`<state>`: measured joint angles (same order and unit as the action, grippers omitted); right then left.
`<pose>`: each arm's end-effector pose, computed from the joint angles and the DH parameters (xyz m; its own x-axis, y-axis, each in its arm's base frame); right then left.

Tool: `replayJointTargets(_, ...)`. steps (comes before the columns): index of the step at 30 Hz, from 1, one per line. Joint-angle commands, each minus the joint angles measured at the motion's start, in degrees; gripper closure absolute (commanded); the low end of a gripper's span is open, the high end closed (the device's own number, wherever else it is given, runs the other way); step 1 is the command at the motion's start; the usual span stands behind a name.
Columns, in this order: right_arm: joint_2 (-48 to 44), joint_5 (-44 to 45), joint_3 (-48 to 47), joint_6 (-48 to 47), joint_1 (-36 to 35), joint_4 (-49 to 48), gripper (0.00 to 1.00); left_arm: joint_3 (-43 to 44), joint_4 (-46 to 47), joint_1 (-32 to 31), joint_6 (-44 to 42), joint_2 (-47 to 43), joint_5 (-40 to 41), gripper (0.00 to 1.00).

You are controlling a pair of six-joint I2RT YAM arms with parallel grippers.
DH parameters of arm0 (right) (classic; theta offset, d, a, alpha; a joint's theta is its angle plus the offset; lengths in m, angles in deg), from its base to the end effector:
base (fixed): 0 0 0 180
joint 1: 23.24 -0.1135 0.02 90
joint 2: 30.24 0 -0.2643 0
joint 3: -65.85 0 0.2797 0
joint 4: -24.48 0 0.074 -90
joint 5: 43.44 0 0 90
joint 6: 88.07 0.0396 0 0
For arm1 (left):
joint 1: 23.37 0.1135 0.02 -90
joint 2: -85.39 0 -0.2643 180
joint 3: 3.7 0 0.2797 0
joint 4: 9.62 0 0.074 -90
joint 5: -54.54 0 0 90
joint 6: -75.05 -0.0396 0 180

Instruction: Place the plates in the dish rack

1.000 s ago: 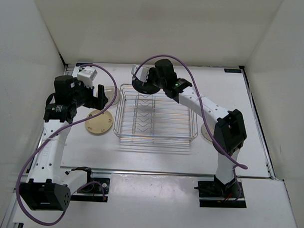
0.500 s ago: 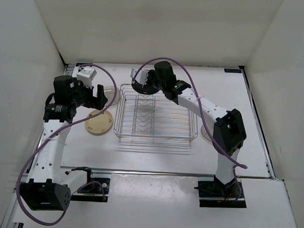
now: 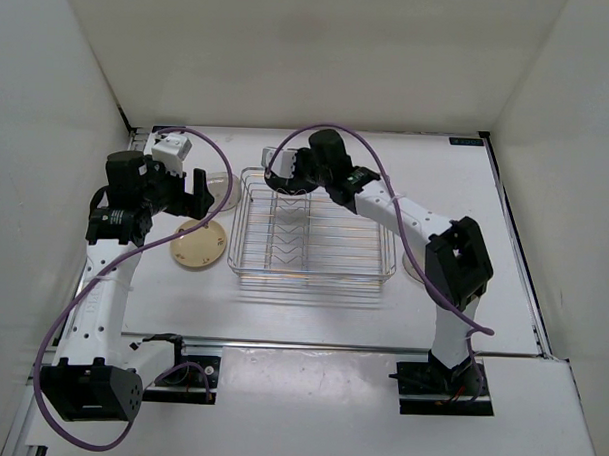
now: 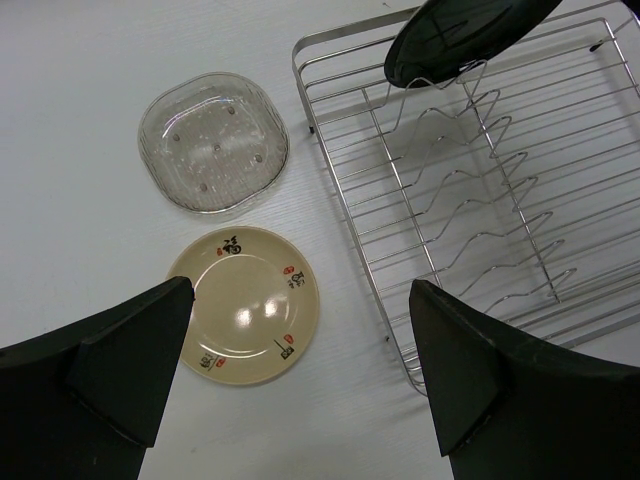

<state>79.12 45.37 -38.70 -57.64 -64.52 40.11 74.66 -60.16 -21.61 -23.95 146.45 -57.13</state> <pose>0.3698 0.3257 0.2997 0.4484 -0.7535 -0.4808 -0.5678 0.1754 -0.8043 0.2522 -0.0069 0.3672 -0.4973 0.1302 -0.8577 0.3624 0.9295 -0.0691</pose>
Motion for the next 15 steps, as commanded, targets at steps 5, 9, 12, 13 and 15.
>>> replayJointTargets(5,0.50,-2.15,1.02,-0.82,-0.21,-4.12,1.00,-0.32,0.36,0.79,-0.32,-1.64,-1.18,0.00)
replayJointTargets(9,1.03,-2.15,2.07,-0.20,-0.21,-4.12,1.00,-0.32,0.36,0.79,-0.32,-1.64,-1.18,0.00)
replayJointTargets(12,1.56,-2.68,2.07,0.33,-0.21,-4.12,1.00,-0.32,0.36,0.79,-0.32,-1.64,-1.18,0.00)
replayJointTargets(13,1.56,-2.68,2.07,0.33,-0.21,-4.12,1.00,-0.32,0.36,0.79,-0.32,-1.64,-1.18,0.00)
replayJointTargets(15,2.17,-2.68,2.07,0.85,-0.21,-4.12,1.00,-0.32,0.36,0.79,-0.32,-1.64,-1.18,0.00)
